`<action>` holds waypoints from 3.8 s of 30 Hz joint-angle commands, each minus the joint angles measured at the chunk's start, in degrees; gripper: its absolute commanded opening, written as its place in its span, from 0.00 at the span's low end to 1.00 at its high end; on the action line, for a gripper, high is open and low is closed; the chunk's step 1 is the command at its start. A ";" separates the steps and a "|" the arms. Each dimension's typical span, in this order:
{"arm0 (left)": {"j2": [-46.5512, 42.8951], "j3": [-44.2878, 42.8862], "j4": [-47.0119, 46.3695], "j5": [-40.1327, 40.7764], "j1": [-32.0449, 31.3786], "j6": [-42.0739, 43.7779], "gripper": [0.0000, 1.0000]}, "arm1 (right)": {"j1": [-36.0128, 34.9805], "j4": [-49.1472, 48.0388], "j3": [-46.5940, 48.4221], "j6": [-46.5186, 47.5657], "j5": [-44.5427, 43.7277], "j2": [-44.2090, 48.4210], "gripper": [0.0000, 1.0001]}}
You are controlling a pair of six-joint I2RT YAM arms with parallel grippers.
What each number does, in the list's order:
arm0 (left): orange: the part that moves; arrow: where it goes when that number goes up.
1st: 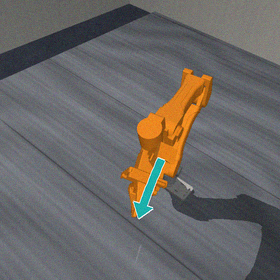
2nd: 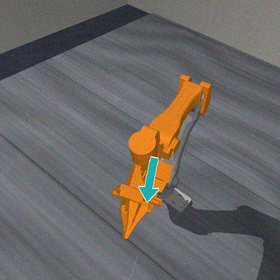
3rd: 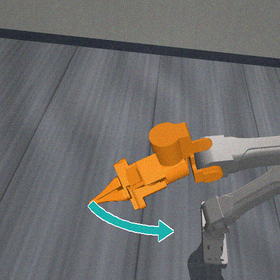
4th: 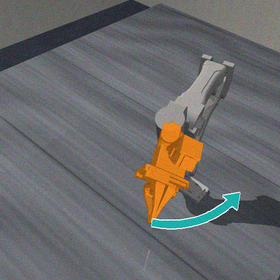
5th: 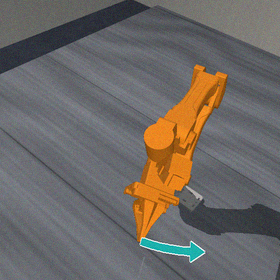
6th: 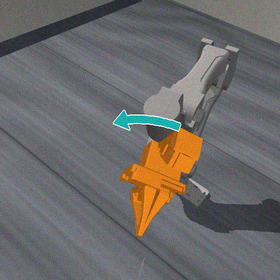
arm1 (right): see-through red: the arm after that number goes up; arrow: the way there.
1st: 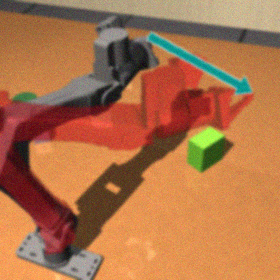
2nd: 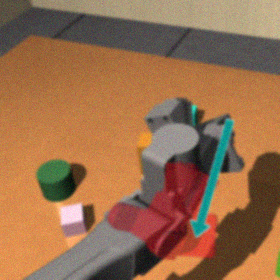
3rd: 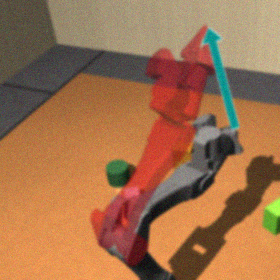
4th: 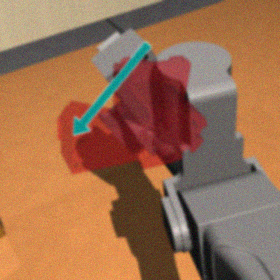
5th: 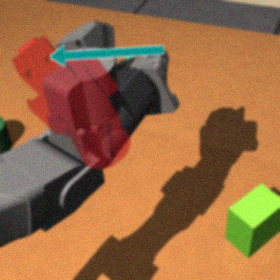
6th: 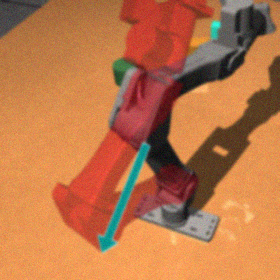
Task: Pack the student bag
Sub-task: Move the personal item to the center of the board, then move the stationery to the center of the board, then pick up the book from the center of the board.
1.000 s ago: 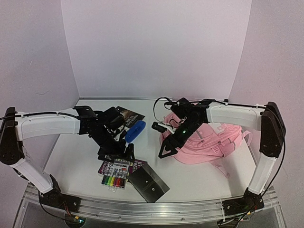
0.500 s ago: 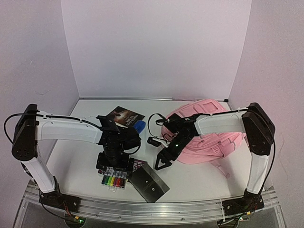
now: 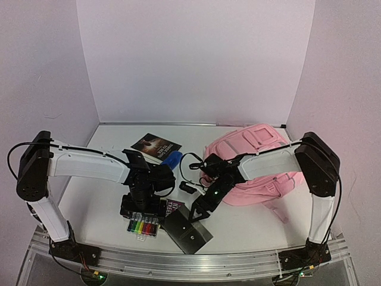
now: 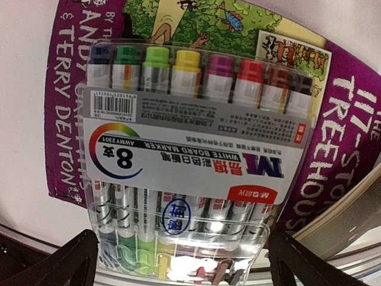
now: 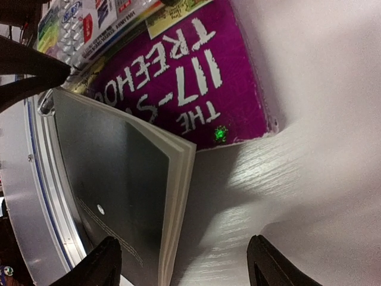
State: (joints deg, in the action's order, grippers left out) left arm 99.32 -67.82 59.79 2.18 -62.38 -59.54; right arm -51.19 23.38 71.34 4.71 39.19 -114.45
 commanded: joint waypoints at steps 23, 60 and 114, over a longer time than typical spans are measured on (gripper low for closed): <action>-3.29 1.35 -3.99 -0.39 0.00 1.47 1.00 | 7.53 -2.37 15.20 -4.08 -10.70 1.02 0.00; -13.20 1.73 -1.84 -6.75 16.60 9.68 1.00 | 5.84 -0.35 16.98 -6.50 -1.43 -2.33 0.76; -19.09 26.88 -31.61 -11.19 3.10 -22.69 1.00 | -0.25 0.53 21.99 -4.34 -0.05 -13.18 0.80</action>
State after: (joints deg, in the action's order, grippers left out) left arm 79.99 -44.75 36.58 -9.04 -59.29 -76.46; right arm -50.80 23.73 92.20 -1.44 38.54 -126.88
